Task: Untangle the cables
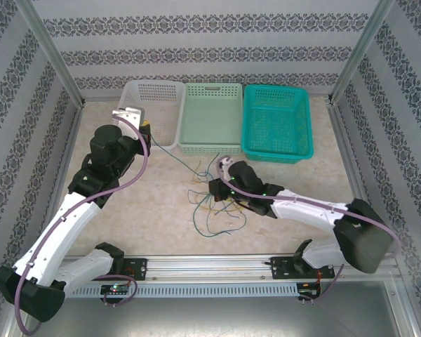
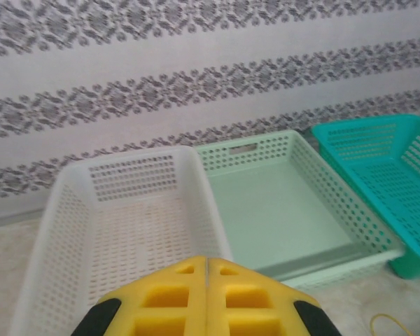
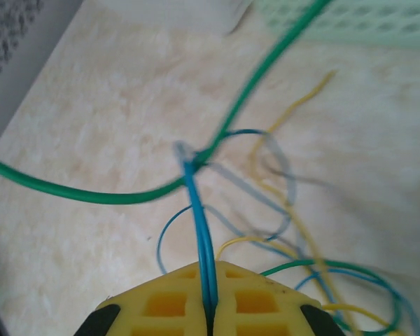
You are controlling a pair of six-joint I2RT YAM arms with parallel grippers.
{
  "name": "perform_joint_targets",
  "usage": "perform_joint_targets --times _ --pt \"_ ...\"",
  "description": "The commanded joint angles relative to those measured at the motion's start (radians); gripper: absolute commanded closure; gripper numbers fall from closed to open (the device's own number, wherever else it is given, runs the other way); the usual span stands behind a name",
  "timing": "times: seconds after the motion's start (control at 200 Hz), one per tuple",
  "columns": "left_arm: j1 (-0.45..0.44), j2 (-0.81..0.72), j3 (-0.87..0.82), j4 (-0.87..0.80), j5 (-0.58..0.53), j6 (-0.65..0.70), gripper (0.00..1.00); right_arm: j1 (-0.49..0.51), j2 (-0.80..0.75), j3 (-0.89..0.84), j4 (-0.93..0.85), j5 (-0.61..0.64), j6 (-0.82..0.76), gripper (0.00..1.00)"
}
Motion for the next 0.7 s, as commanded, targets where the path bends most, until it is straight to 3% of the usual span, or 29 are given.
perform_joint_targets --times 0.0,0.085,0.22,0.365,0.53,0.694 --pt "0.03 0.004 0.059 -0.057 -0.08 0.058 1.0 -0.044 -0.042 -0.042 0.023 0.051 0.045 0.99" --pt "0.046 0.009 0.087 -0.081 -0.036 0.08 1.0 -0.065 -0.038 -0.032 -0.02 0.059 0.069 1.0" --pt "0.056 0.056 0.162 -0.202 0.178 0.138 1.0 -0.113 -0.02 -0.079 0.112 0.036 0.188 1.0" --pt "0.056 0.069 0.176 -0.262 0.226 0.161 1.0 -0.121 0.004 -0.063 0.131 0.037 0.208 1.0" --pt "0.059 0.107 0.22 -0.364 0.627 0.203 1.0 -0.136 0.006 -0.07 0.182 0.059 0.247 1.0" --pt "0.059 0.148 0.2 -0.345 0.871 0.161 1.0 -0.129 0.04 -0.017 0.21 0.036 0.22 1.0"
